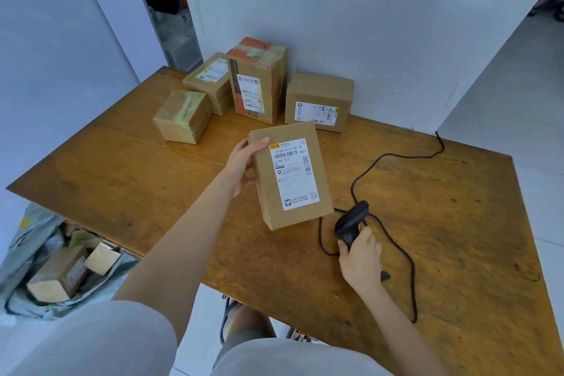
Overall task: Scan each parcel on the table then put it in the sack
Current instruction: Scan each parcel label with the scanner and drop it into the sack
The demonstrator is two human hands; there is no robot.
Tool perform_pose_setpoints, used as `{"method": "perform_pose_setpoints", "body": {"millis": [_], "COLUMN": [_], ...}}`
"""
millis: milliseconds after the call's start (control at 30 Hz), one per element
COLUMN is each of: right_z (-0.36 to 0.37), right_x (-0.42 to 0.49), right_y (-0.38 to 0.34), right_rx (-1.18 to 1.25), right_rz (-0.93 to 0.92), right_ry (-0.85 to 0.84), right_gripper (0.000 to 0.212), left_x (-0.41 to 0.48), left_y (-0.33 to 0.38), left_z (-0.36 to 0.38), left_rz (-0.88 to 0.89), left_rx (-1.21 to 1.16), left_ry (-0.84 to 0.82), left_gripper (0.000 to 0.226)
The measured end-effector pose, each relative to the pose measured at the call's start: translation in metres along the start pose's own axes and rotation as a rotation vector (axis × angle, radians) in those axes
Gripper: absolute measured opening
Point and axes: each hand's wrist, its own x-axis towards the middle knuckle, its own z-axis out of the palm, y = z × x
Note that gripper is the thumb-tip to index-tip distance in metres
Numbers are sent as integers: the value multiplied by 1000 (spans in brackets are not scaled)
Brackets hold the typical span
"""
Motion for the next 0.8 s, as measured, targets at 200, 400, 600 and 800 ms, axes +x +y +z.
{"method": "perform_pose_setpoints", "body": {"millis": [200, 400, 600, 800], "right_z": [8, -13, -24, -13], "right_x": [5, 1, 1, 2], "right_y": [6, -21, -67, -114], "right_rx": [-180, 520, 918, 882], "right_rz": [29, -246, -278, -311], "right_ry": [5, 234, -94, -66], "right_gripper": [65, 47, 40, 34], "left_x": [-2, -2, -4, -18], "left_y": [-5, -6, -6, -2], "left_z": [2, 1, 1, -27], "left_rz": [-38, -80, -113, -147], "left_rx": [29, 15, -42, -57], "left_ry": [-13, -20, 14, 45], "left_gripper": [90, 77, 64, 63]}}
